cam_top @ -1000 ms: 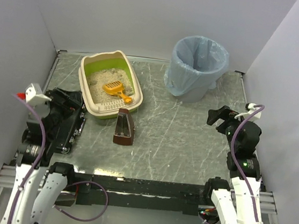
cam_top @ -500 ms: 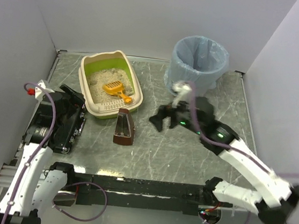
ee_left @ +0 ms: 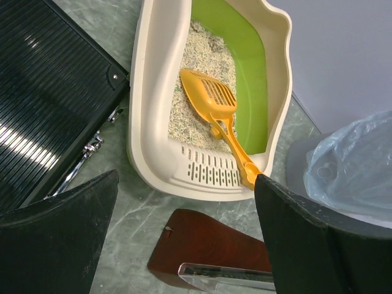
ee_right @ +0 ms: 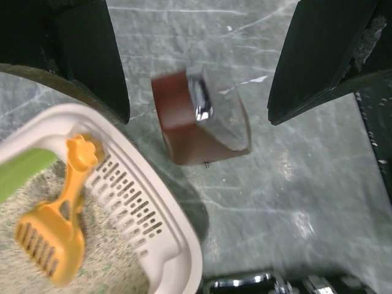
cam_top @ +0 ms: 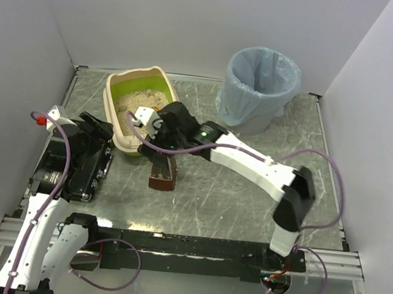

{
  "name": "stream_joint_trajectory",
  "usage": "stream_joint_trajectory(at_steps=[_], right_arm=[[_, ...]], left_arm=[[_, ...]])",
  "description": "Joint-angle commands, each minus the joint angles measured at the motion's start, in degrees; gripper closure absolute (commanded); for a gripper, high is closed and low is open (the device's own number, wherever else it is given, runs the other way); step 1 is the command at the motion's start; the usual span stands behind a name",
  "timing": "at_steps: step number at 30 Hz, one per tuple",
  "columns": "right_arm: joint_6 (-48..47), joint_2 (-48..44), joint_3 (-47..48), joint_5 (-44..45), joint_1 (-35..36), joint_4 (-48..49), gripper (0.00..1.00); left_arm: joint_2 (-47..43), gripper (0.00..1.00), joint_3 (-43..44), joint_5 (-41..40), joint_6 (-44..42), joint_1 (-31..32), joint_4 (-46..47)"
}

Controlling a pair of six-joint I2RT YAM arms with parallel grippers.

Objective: Clean the litter box

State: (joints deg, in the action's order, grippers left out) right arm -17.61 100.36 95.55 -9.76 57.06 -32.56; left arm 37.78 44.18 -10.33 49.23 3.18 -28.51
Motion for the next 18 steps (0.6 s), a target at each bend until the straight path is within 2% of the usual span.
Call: stream_joint_trajectory(at_steps=[1,6,9,13,16,18], right_arm=[[-6.7,7.6,8.9,0.3,-0.7,-8.7,0.00],[-5.5,9.9,8.0,-4.5,-2.0,-7.5,0.05],[-4.4,7.8,4.3,-7.6,-2.1,-5.9,0.16],[-2.2,3.7,-2.3,-8.5,-2.1,-2.8,0.52],[2.1,-0.9,-6.8,-3.4,-2.2,0.5,0.64],[6.6,-4.5,-9.3,1.9,-3.2,1.3,0.65]], left_arm=[[-1.1,0.03,-0.4,0.7,-0.5,-0.2,0.7],[-1.3,0.03,0.6,-0.2,-1.0,-0.1,-1.1],[-1.5,0.03,0.6,-0.7,-0.7,-0.1,-1.3],[-1.6,0.03,-0.1,-0.9,-0.3,-0.1,-0.2],[-1.0,0.03,-0.1,-0.4,-0.2,-0.1,0.0],[-0.2,0.03,0.0,-0.5,0.0,-0.1,0.4]])
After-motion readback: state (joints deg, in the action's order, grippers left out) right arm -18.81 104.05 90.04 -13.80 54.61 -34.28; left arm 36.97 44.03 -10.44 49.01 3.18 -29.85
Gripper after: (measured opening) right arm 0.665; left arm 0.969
